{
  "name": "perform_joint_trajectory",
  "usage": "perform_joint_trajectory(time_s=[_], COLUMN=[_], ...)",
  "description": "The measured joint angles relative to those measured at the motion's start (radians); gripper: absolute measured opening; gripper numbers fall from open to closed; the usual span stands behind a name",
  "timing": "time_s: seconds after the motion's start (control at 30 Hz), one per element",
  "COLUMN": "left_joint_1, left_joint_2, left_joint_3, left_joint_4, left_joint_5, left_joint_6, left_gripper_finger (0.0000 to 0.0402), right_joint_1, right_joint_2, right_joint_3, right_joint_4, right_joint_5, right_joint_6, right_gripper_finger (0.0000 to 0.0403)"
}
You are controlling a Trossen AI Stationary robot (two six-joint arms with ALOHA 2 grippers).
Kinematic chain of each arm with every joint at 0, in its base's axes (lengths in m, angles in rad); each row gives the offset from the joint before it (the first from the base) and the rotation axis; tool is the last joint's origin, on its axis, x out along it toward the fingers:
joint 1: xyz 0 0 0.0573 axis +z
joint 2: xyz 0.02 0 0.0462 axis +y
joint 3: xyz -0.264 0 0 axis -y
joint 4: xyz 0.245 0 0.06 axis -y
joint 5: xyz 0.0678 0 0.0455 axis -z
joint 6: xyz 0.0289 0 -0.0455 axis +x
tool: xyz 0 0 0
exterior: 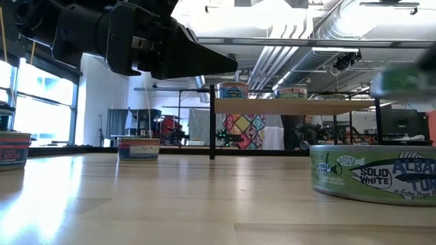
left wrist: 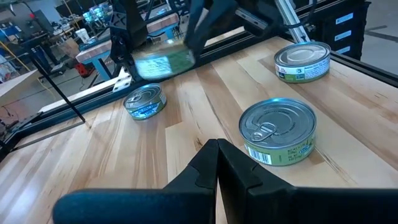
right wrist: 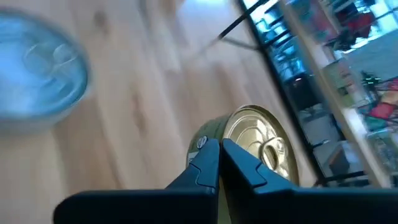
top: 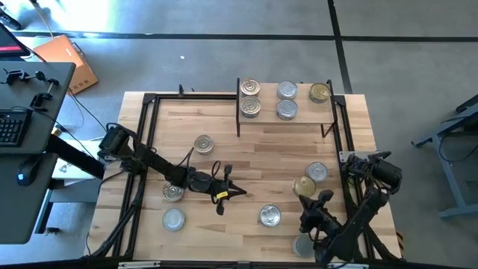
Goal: Stack canned seafood by type on shelf
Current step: Put the green tuna can on the shelf
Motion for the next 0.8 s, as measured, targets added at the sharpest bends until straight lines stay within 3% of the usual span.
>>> perform_joint_trajectory(time_s=[0.3, 0.57, 0.67, 0.8], left_joint_1=[0.000, 0.000, 0.000, 0.000], left_joint_2=[0.000, 0.000, 0.000, 0.000], left_joint_3=[0.000, 0.000, 0.000, 0.000], left_joint_4=[-0.006, -0.007, -0.008, -0.008], left_joint_5=[0.000, 0.000, 0.000, 0.000], left_joint_6=[0.008, 0.009, 0.009, 0.009], left_gripper_finger=[0.0000, 0.0000, 0.0000, 0.0000], right_joint_1=[-0.174, -0.342, -0.369, -0.390], right_joint_2=[-0.197, -0.394, -0.439, -0.453], right_joint_3=[-0.078, -0.116, -0.116, -0.117], right_joint_4=[0.003, 0.021, 0.099, 0.199], right_joint_5=[0.097, 0.106, 0.086, -0.019], right_joint_6=[-0.163, -0.425, -0.543, -0.659], right_gripper_finger=[0.0002, 0.0001, 0.0001, 0.0000])
